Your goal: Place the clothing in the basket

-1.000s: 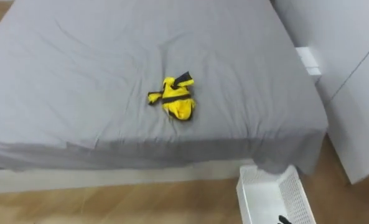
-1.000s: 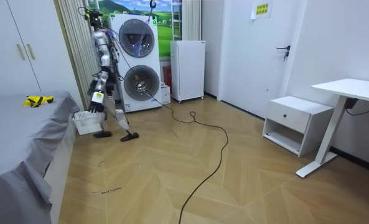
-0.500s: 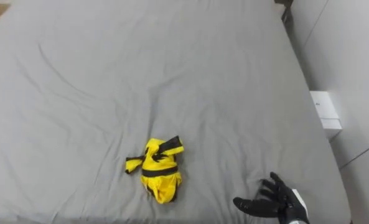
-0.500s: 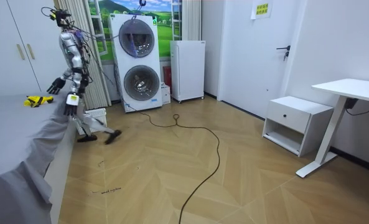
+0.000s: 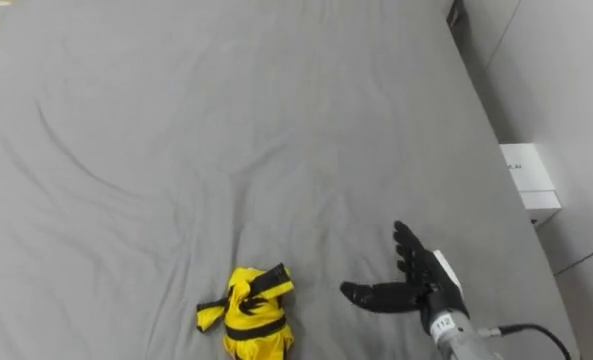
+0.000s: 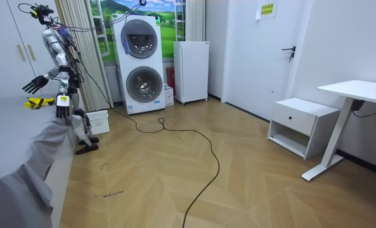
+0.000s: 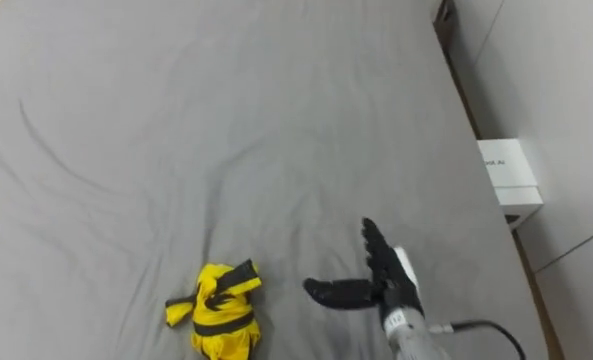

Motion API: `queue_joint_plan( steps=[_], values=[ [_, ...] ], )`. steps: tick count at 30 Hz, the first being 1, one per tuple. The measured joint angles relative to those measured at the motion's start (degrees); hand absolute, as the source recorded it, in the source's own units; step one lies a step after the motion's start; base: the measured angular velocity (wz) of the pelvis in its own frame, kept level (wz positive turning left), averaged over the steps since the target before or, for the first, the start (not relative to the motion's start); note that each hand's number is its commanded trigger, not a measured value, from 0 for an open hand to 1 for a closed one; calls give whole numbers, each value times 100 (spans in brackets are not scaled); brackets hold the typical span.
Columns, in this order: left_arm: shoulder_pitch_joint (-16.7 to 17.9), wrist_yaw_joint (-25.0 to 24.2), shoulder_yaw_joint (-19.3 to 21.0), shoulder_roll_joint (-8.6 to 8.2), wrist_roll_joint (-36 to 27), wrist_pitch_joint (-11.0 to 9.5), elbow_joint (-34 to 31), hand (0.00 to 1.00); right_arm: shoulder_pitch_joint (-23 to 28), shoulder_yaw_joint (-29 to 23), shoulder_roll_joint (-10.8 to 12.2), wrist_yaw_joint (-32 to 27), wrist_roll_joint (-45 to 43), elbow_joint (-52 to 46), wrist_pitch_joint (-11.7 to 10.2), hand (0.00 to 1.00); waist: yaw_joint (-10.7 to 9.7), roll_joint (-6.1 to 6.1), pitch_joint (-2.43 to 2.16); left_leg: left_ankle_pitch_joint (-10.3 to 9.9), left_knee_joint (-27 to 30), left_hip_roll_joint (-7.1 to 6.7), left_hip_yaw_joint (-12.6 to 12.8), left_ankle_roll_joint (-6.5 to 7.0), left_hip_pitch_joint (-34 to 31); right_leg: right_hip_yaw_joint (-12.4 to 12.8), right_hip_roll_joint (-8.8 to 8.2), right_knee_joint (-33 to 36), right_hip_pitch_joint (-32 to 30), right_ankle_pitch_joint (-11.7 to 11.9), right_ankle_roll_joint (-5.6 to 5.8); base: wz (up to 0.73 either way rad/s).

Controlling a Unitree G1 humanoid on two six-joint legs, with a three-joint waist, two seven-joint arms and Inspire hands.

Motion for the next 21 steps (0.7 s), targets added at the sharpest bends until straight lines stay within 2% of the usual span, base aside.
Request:
queue_joint_plan(
  steps=[5,8,12,16,19,21],
  values=[
    [-5,-110,-19,52,4,96,12,0,-55,265,14,300,-138,-41,53,0,35,-27,3,40,-169,-33,-16,10,16,-48,-21,-82,0,-8,16,7],
    [-89,-108,-56,86,-1,102,119,0,-55,495,14,459,-141,-167,160,0,35,-34,8,45,-171,-52,-86,9,-12,-117,-36,-89,5,-16,29,12],
    [-232,-106,-70,113,4,144,209,0,-99,719,31,682,-207,-253,250,0,126,-85,5,52,-159,-54,-104,12,-53,-163,-43,-103,5,-18,32,6],
    [-290,-106,-73,175,1,191,213,0,-105,953,37,902,-208,-246,288,0,181,-177,33,53,-148,-51,-92,15,-86,-175,-43,-165,-6,-19,35,3],
    [-333,-108,-74,205,-3,207,216,0,-106,1091,41,957,-229,-209,327,0,233,-223,7,54,-151,-50,-65,16,-151,-163,-43,-177,-72,-14,43,0],
    [-359,-114,-71,208,6,217,202,0,-102,1147,38,956,-293,-197,390,0,295,-241,6,54,-166,-48,-53,17,-168,-161,-41,-167,-98,6,41,-5]
  ],
)
